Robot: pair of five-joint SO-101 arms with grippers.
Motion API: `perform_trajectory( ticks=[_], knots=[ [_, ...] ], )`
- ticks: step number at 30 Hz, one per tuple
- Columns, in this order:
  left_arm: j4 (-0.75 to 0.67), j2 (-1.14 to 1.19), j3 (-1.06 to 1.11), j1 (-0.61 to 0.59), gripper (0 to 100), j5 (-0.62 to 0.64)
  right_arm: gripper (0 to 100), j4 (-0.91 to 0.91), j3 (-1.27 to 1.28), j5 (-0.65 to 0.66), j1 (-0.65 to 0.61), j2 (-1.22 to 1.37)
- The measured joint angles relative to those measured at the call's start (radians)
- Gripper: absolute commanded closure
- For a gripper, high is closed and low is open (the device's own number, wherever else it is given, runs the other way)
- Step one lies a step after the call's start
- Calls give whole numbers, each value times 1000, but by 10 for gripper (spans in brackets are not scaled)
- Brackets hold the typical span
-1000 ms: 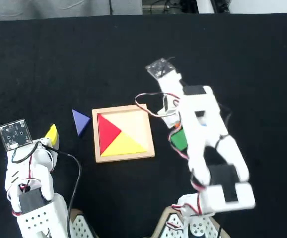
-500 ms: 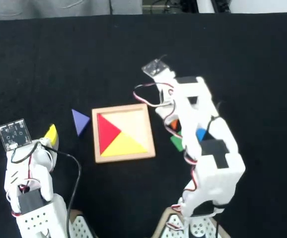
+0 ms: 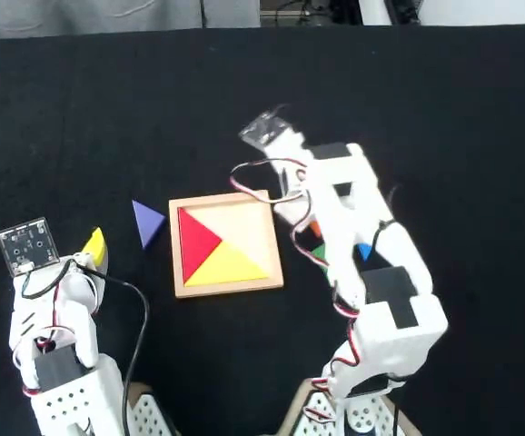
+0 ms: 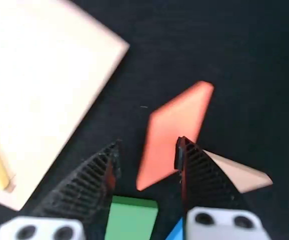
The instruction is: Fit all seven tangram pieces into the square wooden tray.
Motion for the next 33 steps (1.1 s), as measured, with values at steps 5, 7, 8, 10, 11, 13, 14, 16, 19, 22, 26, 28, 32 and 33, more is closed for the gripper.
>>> perform_trajectory(
  ticks=[5,7,8,10,11,13,14,16,19,22,26,28,32,33],
  knots=[
    [0,0,0,0,712,0,825,-23,0,9,0,2],
    [0,0,0,0,712,0,825,-25,0,9,-5,2],
    [0,0,0,0,712,0,825,-25,0,9,-5,2],
    [0,0,0,0,712,0,825,-25,0,9,0,2],
    [0,0,0,0,712,0,825,-25,0,9,0,2],
    [0,0,0,0,712,0,825,-25,0,9,-2,6],
    [0,0,0,0,712,0,825,-25,0,9,0,14],
    [0,0,0,0,712,0,825,-28,0,9,14,15],
    [0,0,0,0,712,0,825,-28,0,9,23,15],
    [0,0,0,0,712,0,825,-28,5,9,25,20],
    [0,0,0,0,712,0,827,-46,3,9,28,54],
    [0,0,0,0,712,0,828,-49,2,9,28,58],
    [0,0,0,0,712,0,828,-52,-9,9,29,72],
    [0,0,0,0,712,0,826,-52,-9,9,29,72]
  ],
)
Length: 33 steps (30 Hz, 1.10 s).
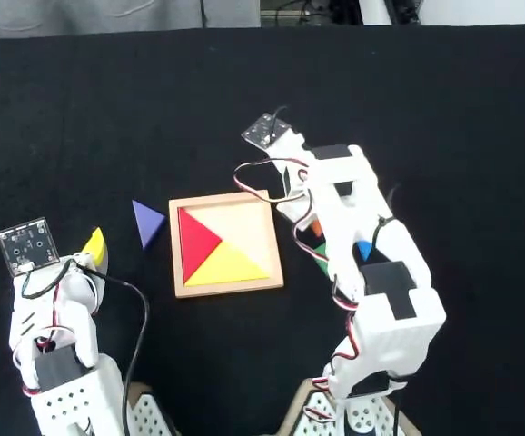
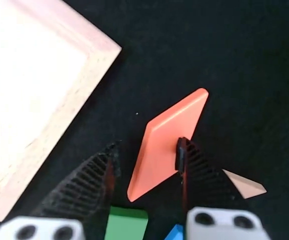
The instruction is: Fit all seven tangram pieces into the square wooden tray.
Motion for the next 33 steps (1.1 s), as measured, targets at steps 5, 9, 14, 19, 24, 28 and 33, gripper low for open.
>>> perform_trajectory(
  ticks=[5,9,14,19,24,28,33],
  knots=[
    [0,0,0,0,712,0,825,-2,0,0,0,0],
    [0,0,0,0,712,0,825,-3,0,0,0,0],
    [0,0,0,0,712,0,824,0,0,21,0,0],
    [0,0,0,0,712,0,824,2,-2,28,0,0],
    [0,0,0,0,712,0,803,2,-6,28,0,6],
    [0,0,0,0,712,0,793,3,-2,28,0,6],
    [0,0,0,0,712,0,796,3,0,34,-6,28]
  ],
)
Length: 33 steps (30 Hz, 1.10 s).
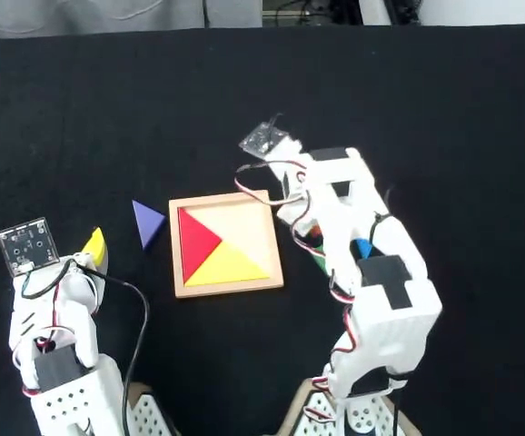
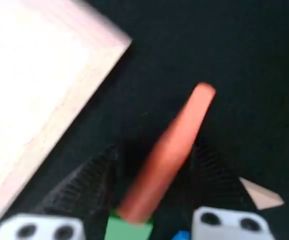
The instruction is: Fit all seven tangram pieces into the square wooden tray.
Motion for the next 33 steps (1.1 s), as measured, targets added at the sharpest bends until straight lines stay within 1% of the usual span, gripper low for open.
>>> perform_trajectory(
  ticks=[18,23,28,33],
  knots=[
    [0,0,0,0,712,0,795,0,0,0,2,2],
    [0,0,0,0,712,0,794,5,0,-40,0,-2],
    [0,0,0,0,712,0,796,14,68,-43,-18,-106],
    [0,0,0,0,712,0,796,6,123,-37,-18,-146]
  ],
)
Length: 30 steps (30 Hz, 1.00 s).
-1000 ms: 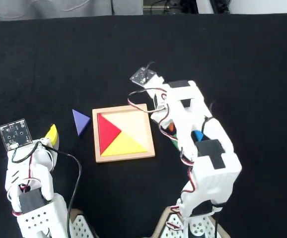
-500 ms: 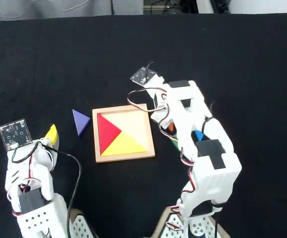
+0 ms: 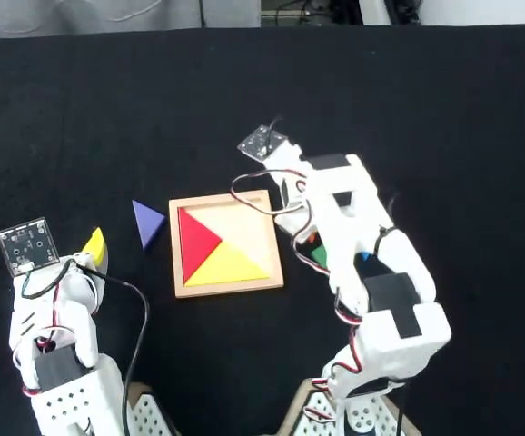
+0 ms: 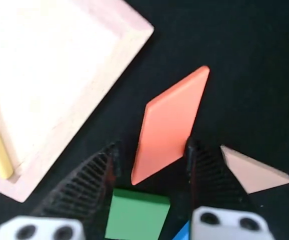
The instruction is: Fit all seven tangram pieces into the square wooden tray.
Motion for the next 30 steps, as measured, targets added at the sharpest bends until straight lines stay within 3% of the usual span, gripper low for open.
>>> perform_trajectory(
  ticks=[15,30],
  knots=[
    [0,0,0,0,712,0,797,-15,32,0,-64,-83],
    [0,0,0,0,712,0,797,-69,6,15,-37,38]
  ],
)
